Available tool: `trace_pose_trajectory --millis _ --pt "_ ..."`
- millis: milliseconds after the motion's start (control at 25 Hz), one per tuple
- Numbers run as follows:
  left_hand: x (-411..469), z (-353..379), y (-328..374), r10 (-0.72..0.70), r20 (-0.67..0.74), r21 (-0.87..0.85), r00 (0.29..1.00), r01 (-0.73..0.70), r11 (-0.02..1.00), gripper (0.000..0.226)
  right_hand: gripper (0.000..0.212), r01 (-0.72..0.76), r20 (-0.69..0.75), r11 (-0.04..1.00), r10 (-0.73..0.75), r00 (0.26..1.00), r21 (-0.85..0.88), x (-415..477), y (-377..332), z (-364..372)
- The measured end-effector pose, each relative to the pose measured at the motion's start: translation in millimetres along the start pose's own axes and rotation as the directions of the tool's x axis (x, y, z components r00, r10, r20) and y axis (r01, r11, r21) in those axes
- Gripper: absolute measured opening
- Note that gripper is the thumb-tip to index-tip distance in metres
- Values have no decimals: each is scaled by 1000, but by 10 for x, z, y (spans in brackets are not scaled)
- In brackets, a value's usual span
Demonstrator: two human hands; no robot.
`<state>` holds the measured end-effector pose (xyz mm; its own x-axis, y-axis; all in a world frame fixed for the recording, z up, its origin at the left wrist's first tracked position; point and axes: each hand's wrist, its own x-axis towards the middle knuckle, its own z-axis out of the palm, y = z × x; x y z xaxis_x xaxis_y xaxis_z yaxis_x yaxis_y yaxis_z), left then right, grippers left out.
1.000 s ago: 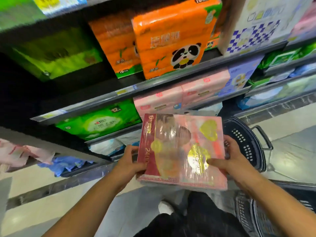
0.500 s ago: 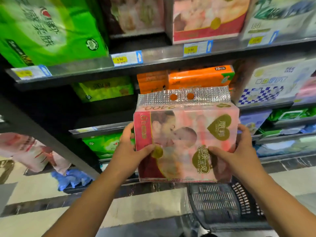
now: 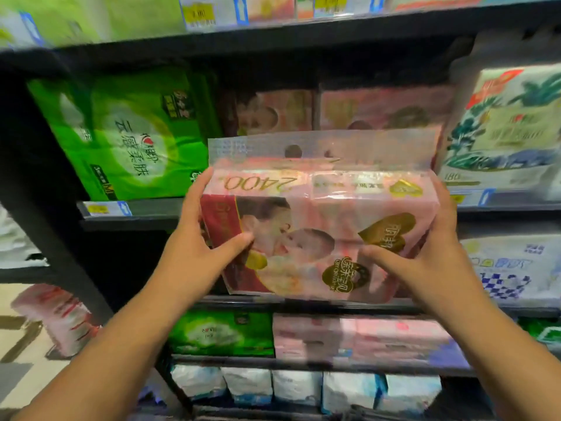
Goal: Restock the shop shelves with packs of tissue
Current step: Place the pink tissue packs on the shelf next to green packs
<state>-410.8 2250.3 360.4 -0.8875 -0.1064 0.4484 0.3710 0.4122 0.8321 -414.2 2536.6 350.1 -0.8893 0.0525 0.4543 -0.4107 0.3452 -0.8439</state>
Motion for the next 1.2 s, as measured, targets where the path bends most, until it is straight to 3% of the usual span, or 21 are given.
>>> trace_pose_trajectory --millis 400,680,1080,1200 --pt "576 -239 352 225 -277 115 934 -201 973 87 56 210 -13 891 -224 975 403 1031 -460 296" --pt "1071 -463 -157 208 -365 187 907 -148 971 89 60 215 51 877 -262 964 430 1577 -316 1011" --pt "1768 -340 -495 334 -308 379 891 -207 902 81 70 179 -97 931 -156 983 319 2195 196 1274" --pt "1768 -210 -587 376 -286 401 881 -247 882 81 61 208 -138 934 -174 975 290 2161 235 1234"
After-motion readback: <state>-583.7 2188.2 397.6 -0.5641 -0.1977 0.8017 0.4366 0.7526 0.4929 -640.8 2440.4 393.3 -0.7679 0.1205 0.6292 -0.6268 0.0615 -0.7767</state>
